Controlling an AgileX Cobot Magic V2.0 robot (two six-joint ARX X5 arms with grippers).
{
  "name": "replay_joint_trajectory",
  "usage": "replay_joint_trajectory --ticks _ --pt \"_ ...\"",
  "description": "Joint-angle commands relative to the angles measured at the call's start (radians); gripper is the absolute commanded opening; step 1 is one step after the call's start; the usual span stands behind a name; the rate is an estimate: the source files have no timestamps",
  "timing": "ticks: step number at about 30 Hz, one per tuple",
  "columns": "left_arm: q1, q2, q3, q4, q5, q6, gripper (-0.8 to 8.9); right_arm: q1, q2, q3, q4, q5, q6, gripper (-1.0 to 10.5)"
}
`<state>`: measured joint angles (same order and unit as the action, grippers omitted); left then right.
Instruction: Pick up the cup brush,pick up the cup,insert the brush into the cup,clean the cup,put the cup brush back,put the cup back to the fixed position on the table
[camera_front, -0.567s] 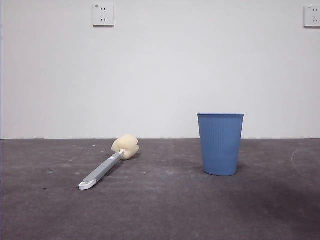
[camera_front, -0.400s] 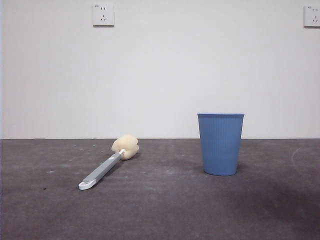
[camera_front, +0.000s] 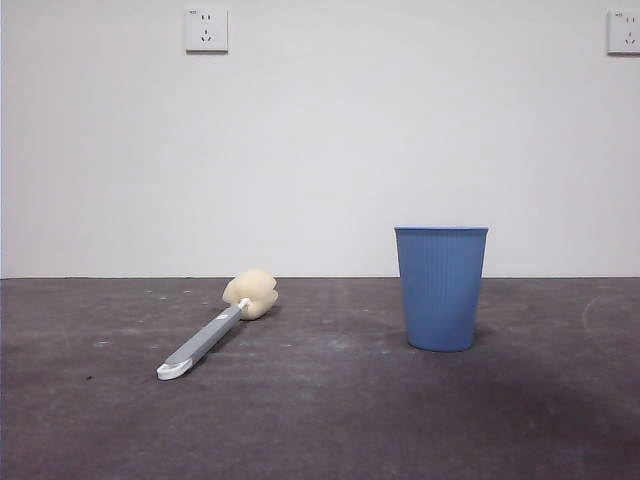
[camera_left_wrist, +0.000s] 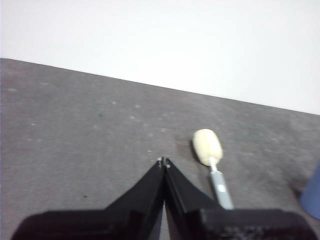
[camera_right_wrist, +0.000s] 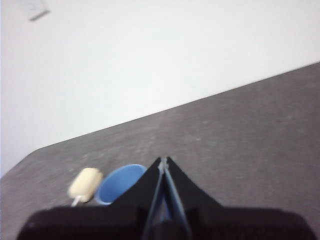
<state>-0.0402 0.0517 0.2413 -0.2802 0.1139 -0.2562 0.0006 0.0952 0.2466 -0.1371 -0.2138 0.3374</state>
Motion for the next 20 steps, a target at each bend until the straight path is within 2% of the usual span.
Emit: replay_joint_trajectory --ticks 1,5,11,15,20 --pt "0.003 0.049 0.072 -0.042 0.045 -0.013 -0.06 0.003 0.065 0.093 -0.056 -0.050 -0.004 -0.1" --pt "0.003 0.152 0.206 -0.159 0.114 0.017 -0.07 0.003 0.194 0.259 -0.237 -0.174 -0.101 -0.1" --pt "0.002 0.315 0.386 -0.362 0.259 0.163 -0.07 0.007 0.382 0.489 -0.591 -0.331 -0.310 -0.1" --pt "0.002 0.405 0.480 -0.491 0.343 0.254 -0.07 0.029 0.476 0.588 -0.777 -0.338 -0.410 -0.1" --pt "0.000 0.489 0.561 -0.626 0.424 0.333 -0.07 0.073 0.543 0.639 -0.906 -0.338 -0.453 -0.1"
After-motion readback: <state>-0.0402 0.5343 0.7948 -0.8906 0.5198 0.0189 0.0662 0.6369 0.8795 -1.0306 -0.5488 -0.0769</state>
